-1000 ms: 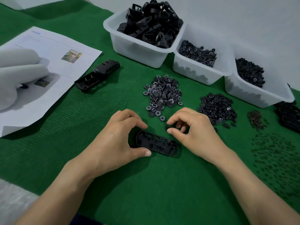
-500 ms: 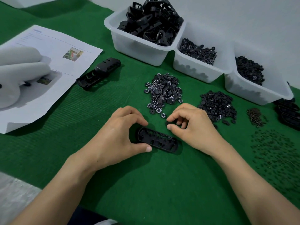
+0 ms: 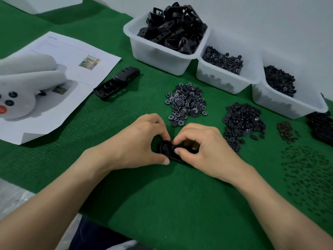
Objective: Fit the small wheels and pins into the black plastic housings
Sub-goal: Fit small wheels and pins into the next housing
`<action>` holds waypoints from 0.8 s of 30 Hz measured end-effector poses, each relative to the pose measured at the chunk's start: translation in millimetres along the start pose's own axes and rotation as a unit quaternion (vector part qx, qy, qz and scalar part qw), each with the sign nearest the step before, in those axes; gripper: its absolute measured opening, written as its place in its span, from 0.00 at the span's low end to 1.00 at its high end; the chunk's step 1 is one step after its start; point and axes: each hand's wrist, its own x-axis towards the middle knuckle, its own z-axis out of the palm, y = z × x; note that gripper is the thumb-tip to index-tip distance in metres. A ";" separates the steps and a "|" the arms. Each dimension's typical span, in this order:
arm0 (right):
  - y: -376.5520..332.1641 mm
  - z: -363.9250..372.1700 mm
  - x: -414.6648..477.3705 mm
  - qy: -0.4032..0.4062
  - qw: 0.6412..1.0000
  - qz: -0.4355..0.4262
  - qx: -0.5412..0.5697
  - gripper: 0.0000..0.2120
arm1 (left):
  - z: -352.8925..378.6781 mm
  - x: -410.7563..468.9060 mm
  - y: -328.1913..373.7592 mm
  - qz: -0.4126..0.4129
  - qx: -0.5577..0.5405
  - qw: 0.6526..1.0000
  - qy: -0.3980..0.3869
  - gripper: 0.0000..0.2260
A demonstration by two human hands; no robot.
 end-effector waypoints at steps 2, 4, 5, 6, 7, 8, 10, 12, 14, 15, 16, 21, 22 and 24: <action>-0.1 -2.6 2.5 -0.012 1.000 0.002 0.001 0.04 | -3.6 4.5 0.3 0.010 0.015 1.000 -0.013 0.15; 0.9 -6.6 6.3 -0.026 1.000 0.013 0.004 0.04 | -7.4 9.7 0.4 0.021 0.036 0.999 -0.031 0.17; 1.8 -8.3 8.2 -0.033 0.999 0.014 -0.001 0.03 | -9.1 12.9 0.7 0.027 0.045 0.998 -0.040 0.17; 2.2 -9.3 9.9 -0.038 0.999 0.006 -0.016 0.03 | -10.7 15.9 1.2 0.031 0.051 0.997 -0.047 0.18; 1.9 -9.1 11.2 -0.042 0.998 -0.009 -0.037 0.02 | -11.9 18.8 1.6 0.034 0.053 0.997 -0.052 0.18; 1.5 -8.5 11.7 -0.047 0.997 -0.028 -0.058 0.02 | -12.7 20.8 1.8 0.035 0.052 0.996 -0.057 0.18; 0.5 -8.3 10.4 -0.059 0.994 -0.050 -0.081 0.03 | -12.6 22.7 0.7 0.036 0.041 0.997 -0.060 0.17; 6.3 -13.7 9.7 -0.016 0.998 -0.020 -0.050 0.06 | -10.7 22.2 -2.2 0.039 0.021 0.998 -0.051 0.17; 17.6 -22.8 12.0 0.078 0.994 0.070 -0.001 0.07 | -8.3 20.3 -5.0 0.041 -0.001 0.998 -0.043 0.16; 23.6 -25.3 14.5 0.103 0.989 0.110 0.000 0.07 | -7.1 19.5 -6.5 0.041 -0.008 0.998 -0.039 0.16; 28.3 -25.5 17.3 0.100 0.986 0.134 -0.017 0.06 | -6.2 18.9 -8.0 0.040 -0.015 0.998 -0.035 0.16; 31.2 -9.7 21.5 0.045 0.987 0.133 -0.072 0.04 | -3.8 15.8 -11.9 0.046 -0.024 0.998 -0.020 0.20; 31.2 -9.0 21.3 0.047 0.989 0.127 -0.064 0.03 | -3.8 15.0 -11.7 0.047 -0.025 0.998 -0.018 0.20; 31.8 -10.1 19.6 0.047 0.991 0.116 -0.054 0.06 | -3.8 13.6 -10.8 0.044 -0.030 0.998 -0.016 0.20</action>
